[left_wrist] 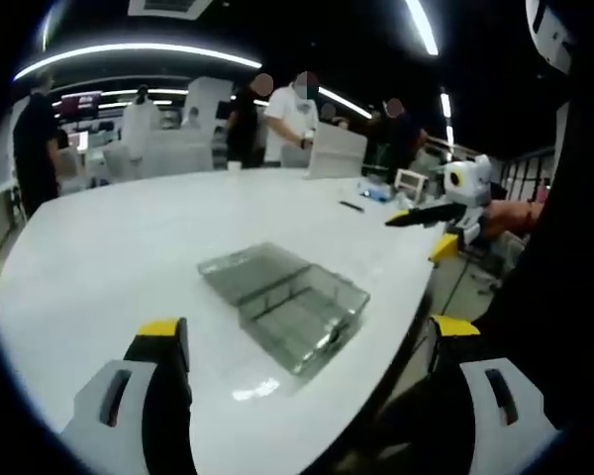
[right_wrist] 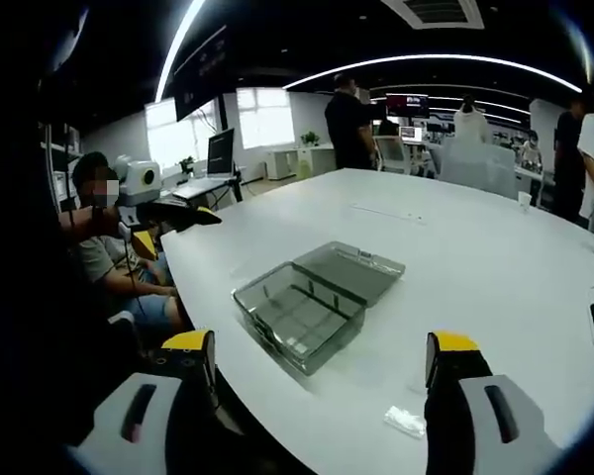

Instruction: Insert the divider into the dual guide fixture by aligning both edges with the guide slots and pushing it downward to the bottom, including one-sided entry, uneven engagement, binding, and posture correction.

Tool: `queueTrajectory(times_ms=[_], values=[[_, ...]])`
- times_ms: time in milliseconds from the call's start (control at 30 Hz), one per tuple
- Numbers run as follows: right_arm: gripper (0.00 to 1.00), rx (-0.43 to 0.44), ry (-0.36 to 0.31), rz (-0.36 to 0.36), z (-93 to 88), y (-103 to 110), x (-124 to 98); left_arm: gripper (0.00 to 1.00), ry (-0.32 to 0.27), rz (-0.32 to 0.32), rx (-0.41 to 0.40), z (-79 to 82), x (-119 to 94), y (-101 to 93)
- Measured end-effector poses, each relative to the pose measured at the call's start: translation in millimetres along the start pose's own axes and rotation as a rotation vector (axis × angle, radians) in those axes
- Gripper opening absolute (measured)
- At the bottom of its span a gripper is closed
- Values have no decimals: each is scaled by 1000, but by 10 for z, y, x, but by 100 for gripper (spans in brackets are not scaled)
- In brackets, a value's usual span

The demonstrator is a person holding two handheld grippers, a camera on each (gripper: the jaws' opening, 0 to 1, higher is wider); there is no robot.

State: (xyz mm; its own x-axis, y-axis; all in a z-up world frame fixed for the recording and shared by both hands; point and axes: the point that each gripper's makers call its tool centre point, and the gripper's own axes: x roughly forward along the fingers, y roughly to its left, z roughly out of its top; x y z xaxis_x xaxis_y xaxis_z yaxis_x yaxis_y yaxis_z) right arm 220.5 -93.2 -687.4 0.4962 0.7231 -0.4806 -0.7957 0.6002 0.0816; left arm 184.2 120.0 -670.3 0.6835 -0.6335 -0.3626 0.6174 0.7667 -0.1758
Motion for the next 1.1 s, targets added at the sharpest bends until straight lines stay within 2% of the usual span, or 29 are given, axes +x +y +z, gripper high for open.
queueTrajectory(times_ms=[167,433,867,933,1100], values=[[86,13,-3,-17,-2,-41,14,99,2,-16,3,16,81,43],[84,31,-5,-51,-21,-113,-9,98,8,-65,20,43,164,-59],[80,50,12,-105,-93,-253,-102,97,25,-121,44,42,172,-195],[80,52,15,-108,-110,-256,-114,97,31,-130,47,125,444,-271],[78,48,41,-118,-171,-269,-134,97,41,-146,58,148,524,-360]])
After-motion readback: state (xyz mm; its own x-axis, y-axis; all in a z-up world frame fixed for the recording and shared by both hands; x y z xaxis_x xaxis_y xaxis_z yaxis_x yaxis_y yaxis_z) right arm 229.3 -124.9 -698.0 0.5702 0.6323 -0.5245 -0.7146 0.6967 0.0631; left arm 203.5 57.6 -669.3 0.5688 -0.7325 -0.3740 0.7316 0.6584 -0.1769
